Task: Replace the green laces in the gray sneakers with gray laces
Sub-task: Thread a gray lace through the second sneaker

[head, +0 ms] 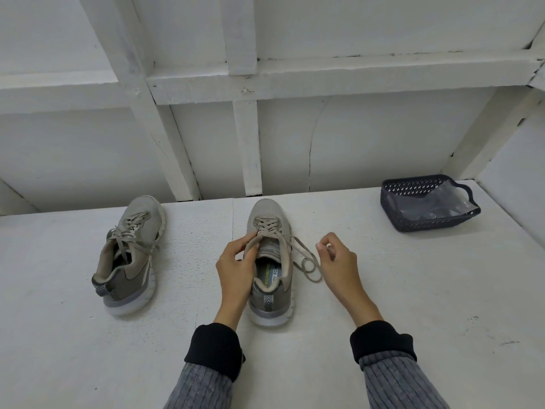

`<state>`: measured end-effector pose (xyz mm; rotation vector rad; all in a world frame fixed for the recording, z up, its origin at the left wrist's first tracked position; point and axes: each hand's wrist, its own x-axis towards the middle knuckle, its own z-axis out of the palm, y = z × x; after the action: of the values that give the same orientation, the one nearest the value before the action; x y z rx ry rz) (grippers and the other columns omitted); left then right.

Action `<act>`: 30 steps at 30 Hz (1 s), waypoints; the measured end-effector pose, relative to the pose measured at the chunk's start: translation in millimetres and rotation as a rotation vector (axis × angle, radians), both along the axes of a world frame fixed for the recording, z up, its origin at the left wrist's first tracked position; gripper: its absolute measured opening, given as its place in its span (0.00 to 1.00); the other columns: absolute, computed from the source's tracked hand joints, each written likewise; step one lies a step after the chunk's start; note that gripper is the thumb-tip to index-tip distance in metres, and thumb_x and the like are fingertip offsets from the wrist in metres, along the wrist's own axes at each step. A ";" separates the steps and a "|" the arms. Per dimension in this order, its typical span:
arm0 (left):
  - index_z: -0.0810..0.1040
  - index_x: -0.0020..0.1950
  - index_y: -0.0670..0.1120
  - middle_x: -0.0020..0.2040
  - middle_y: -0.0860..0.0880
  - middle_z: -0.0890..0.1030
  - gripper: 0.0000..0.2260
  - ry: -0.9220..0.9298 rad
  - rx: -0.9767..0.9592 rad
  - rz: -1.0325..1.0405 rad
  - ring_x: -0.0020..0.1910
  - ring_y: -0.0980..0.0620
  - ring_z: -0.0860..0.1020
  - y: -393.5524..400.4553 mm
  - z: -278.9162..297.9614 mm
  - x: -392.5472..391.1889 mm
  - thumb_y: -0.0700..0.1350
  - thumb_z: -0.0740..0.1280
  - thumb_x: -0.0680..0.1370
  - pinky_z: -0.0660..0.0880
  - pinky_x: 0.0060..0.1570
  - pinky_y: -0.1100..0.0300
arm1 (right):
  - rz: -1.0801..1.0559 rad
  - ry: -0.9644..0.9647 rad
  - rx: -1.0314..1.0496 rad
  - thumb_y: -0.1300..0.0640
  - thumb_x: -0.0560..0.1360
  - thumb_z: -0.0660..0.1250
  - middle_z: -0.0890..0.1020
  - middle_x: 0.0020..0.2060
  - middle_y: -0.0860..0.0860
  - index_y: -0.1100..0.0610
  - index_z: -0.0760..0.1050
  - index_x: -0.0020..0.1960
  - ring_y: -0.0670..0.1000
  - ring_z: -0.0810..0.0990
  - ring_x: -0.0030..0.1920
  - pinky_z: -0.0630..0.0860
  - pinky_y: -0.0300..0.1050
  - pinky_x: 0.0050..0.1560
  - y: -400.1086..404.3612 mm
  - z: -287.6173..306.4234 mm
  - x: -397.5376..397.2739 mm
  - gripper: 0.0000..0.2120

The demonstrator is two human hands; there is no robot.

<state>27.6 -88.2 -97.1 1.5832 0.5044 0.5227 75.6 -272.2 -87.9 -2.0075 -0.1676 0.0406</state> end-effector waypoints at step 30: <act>0.82 0.47 0.54 0.42 0.59 0.84 0.03 0.024 0.109 0.065 0.44 0.60 0.82 2.7 -0.9 -4.9 0.49 0.74 0.75 0.79 0.45 0.64 | -0.166 -0.133 -0.006 0.58 0.77 0.67 0.79 0.44 0.41 0.47 0.76 0.44 0.46 0.71 0.50 0.66 0.45 0.52 35.6 0.5 3.6 0.06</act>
<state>22.7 -85.5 -98.0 1.6832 0.5554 0.5893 79.3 -236.6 -87.4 -2.0244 -0.0857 -0.1986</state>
